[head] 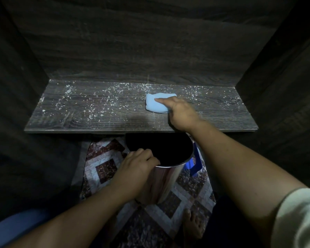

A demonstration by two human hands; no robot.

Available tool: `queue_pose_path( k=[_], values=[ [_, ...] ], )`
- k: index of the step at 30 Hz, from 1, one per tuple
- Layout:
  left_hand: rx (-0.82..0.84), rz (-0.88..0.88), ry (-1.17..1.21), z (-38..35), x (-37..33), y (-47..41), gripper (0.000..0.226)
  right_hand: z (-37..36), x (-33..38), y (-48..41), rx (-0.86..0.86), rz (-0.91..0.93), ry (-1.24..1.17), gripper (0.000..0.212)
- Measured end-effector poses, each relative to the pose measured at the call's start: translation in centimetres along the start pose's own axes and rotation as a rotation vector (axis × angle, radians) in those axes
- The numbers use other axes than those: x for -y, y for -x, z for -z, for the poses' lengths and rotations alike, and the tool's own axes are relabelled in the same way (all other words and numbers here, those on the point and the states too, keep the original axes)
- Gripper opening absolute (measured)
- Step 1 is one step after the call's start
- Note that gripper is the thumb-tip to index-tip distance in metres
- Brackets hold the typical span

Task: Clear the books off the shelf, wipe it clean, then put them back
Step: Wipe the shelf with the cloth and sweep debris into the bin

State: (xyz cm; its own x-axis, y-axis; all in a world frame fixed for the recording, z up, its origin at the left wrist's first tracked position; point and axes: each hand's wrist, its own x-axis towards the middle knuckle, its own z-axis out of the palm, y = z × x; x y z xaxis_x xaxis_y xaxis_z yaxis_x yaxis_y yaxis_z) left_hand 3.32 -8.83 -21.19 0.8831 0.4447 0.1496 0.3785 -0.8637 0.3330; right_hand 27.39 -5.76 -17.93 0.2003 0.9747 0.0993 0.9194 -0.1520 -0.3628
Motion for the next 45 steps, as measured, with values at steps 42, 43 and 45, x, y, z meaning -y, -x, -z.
queue_pose_path(
  k=[42, 43, 45],
  values=[
    [-0.001, 0.05, 0.14, -0.9, -0.2, 1.1, 0.027, 1.4, 0.7, 5.3, 0.059, -0.028, -0.001, 0.061],
    [-0.003, 0.042, 0.143, -1.0, -0.1, 1.2, 0.027, 1.6, 0.7, 5.5, 0.074, -0.013, -0.005, 0.061],
    [-0.016, 0.03, 0.134, -1.0, -0.2, 1.3, 0.027, 2.0, 0.7, 6.0, 0.095, 0.015, -0.016, 0.061]
  ],
)
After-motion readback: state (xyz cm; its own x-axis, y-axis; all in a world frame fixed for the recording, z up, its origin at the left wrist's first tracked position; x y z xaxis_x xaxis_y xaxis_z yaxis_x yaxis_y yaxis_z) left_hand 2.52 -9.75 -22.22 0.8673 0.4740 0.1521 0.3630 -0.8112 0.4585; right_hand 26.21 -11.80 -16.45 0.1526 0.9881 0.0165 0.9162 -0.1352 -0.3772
